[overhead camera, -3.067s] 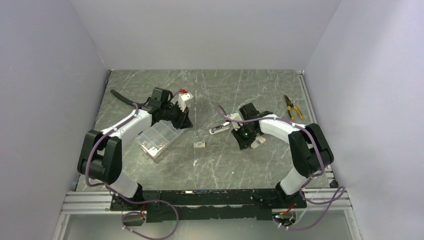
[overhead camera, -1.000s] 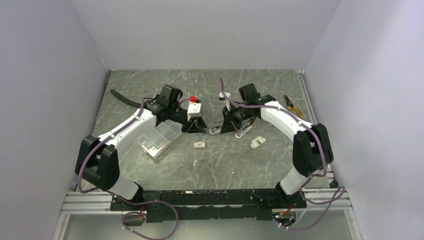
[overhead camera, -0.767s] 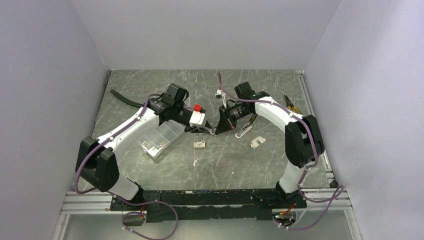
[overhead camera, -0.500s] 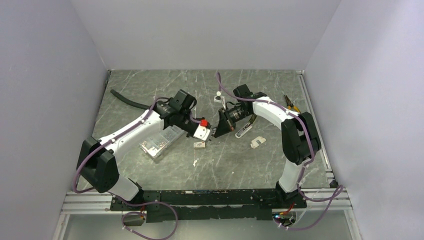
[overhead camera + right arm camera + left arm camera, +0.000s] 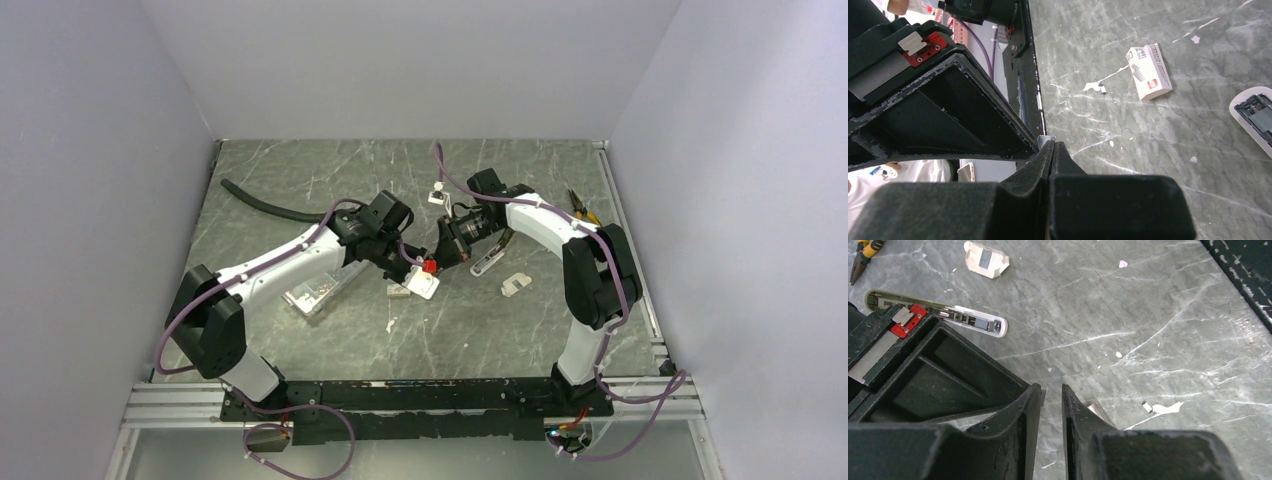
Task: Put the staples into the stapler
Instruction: Pick up the staple from the center of the board.
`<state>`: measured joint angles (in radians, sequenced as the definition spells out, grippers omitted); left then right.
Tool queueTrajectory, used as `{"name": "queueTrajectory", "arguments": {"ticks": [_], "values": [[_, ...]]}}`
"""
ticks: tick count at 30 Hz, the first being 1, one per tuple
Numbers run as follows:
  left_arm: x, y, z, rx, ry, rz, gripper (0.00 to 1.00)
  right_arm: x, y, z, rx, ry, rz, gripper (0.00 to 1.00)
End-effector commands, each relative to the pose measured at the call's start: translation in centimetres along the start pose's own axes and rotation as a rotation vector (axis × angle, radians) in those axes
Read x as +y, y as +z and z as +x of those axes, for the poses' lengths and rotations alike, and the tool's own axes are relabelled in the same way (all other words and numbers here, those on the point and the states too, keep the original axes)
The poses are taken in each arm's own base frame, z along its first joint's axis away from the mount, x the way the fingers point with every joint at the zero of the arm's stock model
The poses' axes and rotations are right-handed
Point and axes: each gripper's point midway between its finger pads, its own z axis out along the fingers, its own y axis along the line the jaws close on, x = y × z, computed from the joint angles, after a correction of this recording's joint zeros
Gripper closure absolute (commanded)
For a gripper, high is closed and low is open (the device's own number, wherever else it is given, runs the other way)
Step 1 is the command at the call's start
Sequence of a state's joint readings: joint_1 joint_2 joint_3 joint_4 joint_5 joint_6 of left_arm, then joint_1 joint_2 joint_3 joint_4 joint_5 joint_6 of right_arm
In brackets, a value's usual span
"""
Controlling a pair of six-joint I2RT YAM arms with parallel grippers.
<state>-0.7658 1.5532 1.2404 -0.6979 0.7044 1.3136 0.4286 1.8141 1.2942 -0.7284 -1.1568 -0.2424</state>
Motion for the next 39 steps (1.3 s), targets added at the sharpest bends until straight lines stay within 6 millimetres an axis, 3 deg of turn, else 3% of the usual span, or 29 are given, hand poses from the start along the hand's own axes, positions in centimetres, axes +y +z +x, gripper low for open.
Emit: {"name": "queueTrajectory", "arguments": {"ticks": [1, 14, 25, 39], "values": [[1.3, 0.1, 0.6, 0.057, 0.055, -0.042, 0.73, 1.3, -0.3, -0.7, -0.029, -0.046, -0.034, 1.00], [1.9, -0.1, 1.3, 0.100, 0.068, -0.092, 0.74, 1.0, 0.0, -0.1, -0.017, -0.035, -0.041, 1.00], [1.3, -0.8, 0.4, 0.061, 0.062, -0.093, 0.74, 0.5, 0.0, 0.1, -0.008, -0.026, -0.026, 1.00], [0.4, -1.4, 0.6, 0.045, 0.105, -0.068, 0.74, 0.2, 0.2, 0.5, 0.000, -0.022, -0.024, 1.00]]}}
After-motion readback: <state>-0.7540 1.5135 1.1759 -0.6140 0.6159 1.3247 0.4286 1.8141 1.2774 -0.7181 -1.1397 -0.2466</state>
